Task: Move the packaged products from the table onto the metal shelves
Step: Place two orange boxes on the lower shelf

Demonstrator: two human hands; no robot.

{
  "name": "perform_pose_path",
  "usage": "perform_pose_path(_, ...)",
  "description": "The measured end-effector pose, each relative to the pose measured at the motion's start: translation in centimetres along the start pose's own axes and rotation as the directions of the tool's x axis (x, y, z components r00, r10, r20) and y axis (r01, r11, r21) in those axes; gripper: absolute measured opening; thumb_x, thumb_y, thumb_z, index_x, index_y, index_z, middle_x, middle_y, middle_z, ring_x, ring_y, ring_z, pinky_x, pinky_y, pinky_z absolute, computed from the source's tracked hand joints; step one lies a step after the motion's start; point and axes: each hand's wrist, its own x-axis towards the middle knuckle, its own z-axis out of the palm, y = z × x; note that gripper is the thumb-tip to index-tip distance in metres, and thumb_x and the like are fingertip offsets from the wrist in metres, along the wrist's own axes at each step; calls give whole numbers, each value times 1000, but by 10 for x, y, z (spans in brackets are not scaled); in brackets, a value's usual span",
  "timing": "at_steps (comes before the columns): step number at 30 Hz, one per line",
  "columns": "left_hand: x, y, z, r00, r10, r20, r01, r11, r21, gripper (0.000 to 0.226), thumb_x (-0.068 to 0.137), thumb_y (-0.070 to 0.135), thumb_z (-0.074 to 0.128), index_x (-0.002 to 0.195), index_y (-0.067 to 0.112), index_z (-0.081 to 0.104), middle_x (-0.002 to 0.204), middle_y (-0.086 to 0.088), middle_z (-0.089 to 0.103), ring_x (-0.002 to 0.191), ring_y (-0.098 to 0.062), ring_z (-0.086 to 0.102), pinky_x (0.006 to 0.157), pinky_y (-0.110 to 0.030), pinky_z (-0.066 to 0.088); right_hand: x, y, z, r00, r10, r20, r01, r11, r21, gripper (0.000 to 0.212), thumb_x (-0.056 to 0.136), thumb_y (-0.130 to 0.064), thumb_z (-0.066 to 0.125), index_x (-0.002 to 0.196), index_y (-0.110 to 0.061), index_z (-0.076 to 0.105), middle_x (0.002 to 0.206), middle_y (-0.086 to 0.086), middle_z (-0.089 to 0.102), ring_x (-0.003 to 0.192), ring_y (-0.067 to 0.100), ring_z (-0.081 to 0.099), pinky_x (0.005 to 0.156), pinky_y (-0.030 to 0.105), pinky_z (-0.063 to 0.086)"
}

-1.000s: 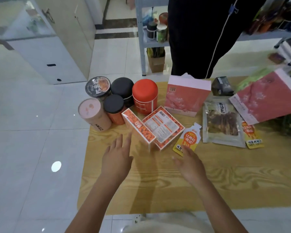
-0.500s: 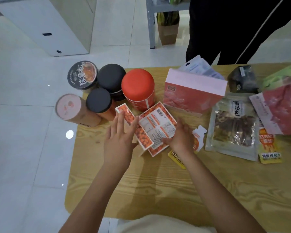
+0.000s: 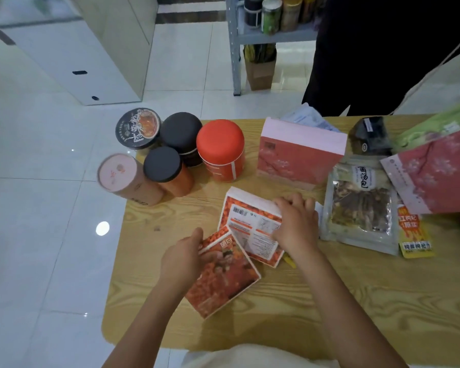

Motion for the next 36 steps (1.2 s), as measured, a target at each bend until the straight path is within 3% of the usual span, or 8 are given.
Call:
perform_pose_path(6, -31, -40, 16, 995, 0, -104, -11, 994, -107, 45, 84, 63, 53, 110, 27, 50, 92, 2, 57, 87, -23, 58, 60, -31, 38, -26, -26, 1, 990, -127, -59, 117, 982, -148, 54, 80, -10, 62, 130, -21, 45, 131, 0, 43, 121, 26, 32, 105, 37, 30)
perform_pose_path(8, -39, -57, 16, 991, -10, -132, -4, 995, -103, 43, 84, 63, 52, 111, 29, 50, 91, 3, 56, 85, -21, 58, 60, -30, 40, -34, -39, 6, 978, -185, -96, 173, 977, -124, 52, 78, -7, 63, 127, -19, 49, 126, -1, 50, 117, 25, 38, 98, 36, 33)
perform_pose_path(12, -61, -92, 13, 977, -48, -210, 21, 991, -130, 46, 83, 66, 49, 111, 29, 53, 88, 2, 54, 82, -23, 58, 62, -33, 44, -52, -61, 22, 918, -317, -237, 298, 948, -115, 41, 61, 2, 72, 96, -16, 58, 99, 2, 60, 98, 28, 49, 78, 36, 36)
perform_pose_path(16, -87, -122, 15, 969, -115, -217, 82, 985, -152, 39, 87, 61, 51, 110, 30, 52, 91, 2, 55, 85, -21, 57, 62, -31, 41, -74, -66, 52, 877, -389, -281, 357, 920, -160, 50, 48, 11, 68, 87, -16, 54, 87, 2, 57, 88, 30, 52, 79, 40, 40)
perform_pose_path(23, -113, -152, 26, 972, -112, -205, 78, 983, -165, 31, 88, 58, 53, 105, 32, 50, 88, 5, 54, 81, -18, 55, 61, -29, 42, -106, -47, 88, 932, -313, -184, 268, 935, -231, 73, 49, 2, 79, 117, -15, 61, 122, 7, 60, 112, 34, 51, 94, 54, 44)
perform_pose_path(30, -112, -154, 17, 976, -79, -203, 47, 987, -156, 30, 88, 57, 53, 105, 32, 50, 88, 5, 54, 79, -16, 54, 57, -27, 36, -130, -34, 114, 994, -73, -77, 61, 987, -149, 93, 66, -4, 79, 140, -43, 39, 156, 10, 25, 138, 44, 19, 103, 57, 36)
perform_pose_path(33, -107, -155, 14, 975, -94, -202, 60, 983, -171, 31, 89, 58, 51, 107, 33, 52, 90, 6, 55, 80, -15, 55, 58, -27, 39, -132, -29, 113, 987, -142, -75, 127, 977, -169, 96, 56, -18, 89, 139, -38, 45, 150, 15, 33, 132, 44, 34, 95, 58, 42)
perform_pose_path(36, -101, -153, 12, 975, -107, -194, 73, 982, -177, 33, 89, 58, 51, 109, 32, 53, 91, 4, 55, 80, -16, 55, 60, -28, 39, -127, -24, 106, 948, -302, -103, 270, 932, -241, 96, 49, -28, 91, 136, -28, 52, 144, 12, 43, 134, 33, 35, 101, 60, 29)
